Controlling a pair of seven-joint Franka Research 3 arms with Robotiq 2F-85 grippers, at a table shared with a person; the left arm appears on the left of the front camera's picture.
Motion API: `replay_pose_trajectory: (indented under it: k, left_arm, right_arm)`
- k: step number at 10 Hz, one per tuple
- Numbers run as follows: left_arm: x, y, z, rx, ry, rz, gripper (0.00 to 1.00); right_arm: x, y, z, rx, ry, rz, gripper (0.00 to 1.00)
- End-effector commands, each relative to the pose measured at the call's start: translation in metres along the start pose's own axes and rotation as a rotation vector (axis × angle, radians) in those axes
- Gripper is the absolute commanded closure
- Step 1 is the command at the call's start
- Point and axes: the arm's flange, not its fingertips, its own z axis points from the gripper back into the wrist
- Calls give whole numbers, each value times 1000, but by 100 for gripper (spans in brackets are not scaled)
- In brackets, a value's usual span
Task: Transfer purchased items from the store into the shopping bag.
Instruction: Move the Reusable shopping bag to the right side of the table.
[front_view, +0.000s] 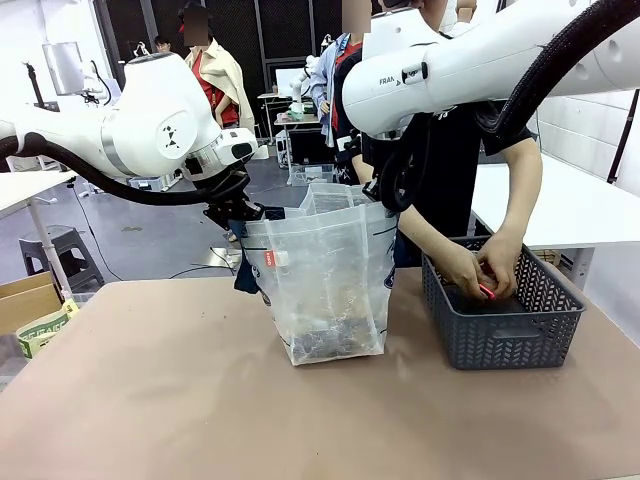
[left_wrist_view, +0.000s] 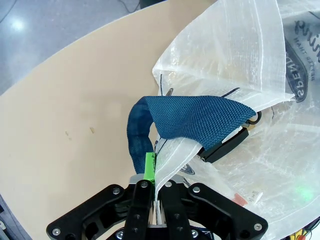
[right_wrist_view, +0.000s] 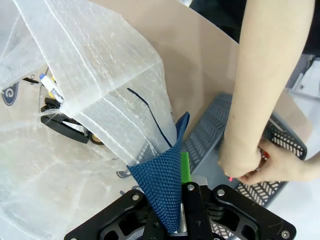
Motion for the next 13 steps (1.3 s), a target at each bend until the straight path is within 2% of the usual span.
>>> replay_pose_trajectory:
  k: [1, 6, 13]
  left_arm:
    - [0, 2, 1, 2, -1, 3, 100]
    - [0, 2, 1, 2, -1, 3, 100]
    - [0, 2, 1, 2, -1, 3, 100]
  right_arm:
    - [-6, 1, 2, 1, -59, -23, 100]
    - [-10, 2, 5, -17, -108, -66, 100]
    - [-10, 5, 9, -12, -142, -42, 100]
